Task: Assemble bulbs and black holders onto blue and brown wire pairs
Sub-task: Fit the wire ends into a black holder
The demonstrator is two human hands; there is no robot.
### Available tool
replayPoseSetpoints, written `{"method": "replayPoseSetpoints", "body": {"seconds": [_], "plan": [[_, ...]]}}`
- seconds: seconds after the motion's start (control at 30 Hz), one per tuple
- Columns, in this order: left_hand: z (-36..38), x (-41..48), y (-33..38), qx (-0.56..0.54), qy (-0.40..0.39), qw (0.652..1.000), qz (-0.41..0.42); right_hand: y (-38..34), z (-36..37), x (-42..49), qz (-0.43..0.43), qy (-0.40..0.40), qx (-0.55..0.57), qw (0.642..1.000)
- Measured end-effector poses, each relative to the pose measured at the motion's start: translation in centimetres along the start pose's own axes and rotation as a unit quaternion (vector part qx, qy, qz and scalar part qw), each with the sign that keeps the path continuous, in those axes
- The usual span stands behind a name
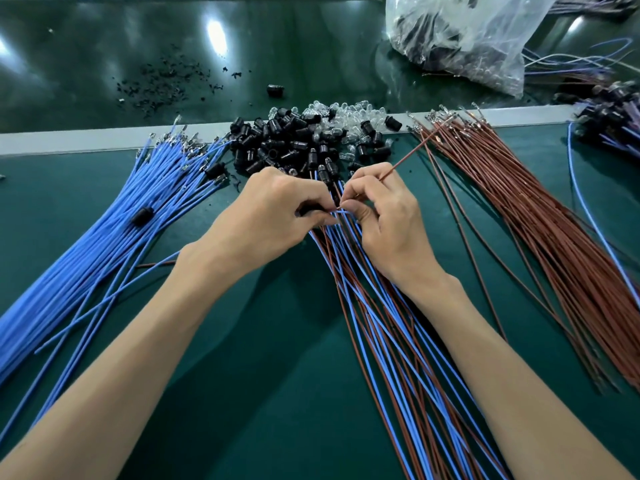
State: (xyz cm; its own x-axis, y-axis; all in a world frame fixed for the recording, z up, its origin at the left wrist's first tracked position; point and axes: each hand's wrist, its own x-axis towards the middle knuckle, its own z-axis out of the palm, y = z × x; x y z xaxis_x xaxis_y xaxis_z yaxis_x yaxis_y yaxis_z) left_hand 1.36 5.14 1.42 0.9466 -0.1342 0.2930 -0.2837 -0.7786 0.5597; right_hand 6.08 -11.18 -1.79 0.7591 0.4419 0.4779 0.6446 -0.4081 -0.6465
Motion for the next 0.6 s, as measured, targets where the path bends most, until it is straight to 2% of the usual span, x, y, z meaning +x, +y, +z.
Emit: {"method": "replayPoseSetpoints", "body": {"seconds": [0.27,0.5,0.6], "plan": [[0.3,-0.1,1.1,-0.032,0.009,0.999,-0.032,-0.2,0.2,-0.1,0.031,0.062,-0.012,0.998],[0.2,-0.1,1.1,-0.04,0.018,0.998,-0.051,0.3,-0.4,0.3,0.024,0.026,0.007,0.999],[0.1,0.0,1.1,-0.044,0.021,0.997,-0.059,0.2,-0.4,0.2,0.024,0.002,0.048,0.999]]}}
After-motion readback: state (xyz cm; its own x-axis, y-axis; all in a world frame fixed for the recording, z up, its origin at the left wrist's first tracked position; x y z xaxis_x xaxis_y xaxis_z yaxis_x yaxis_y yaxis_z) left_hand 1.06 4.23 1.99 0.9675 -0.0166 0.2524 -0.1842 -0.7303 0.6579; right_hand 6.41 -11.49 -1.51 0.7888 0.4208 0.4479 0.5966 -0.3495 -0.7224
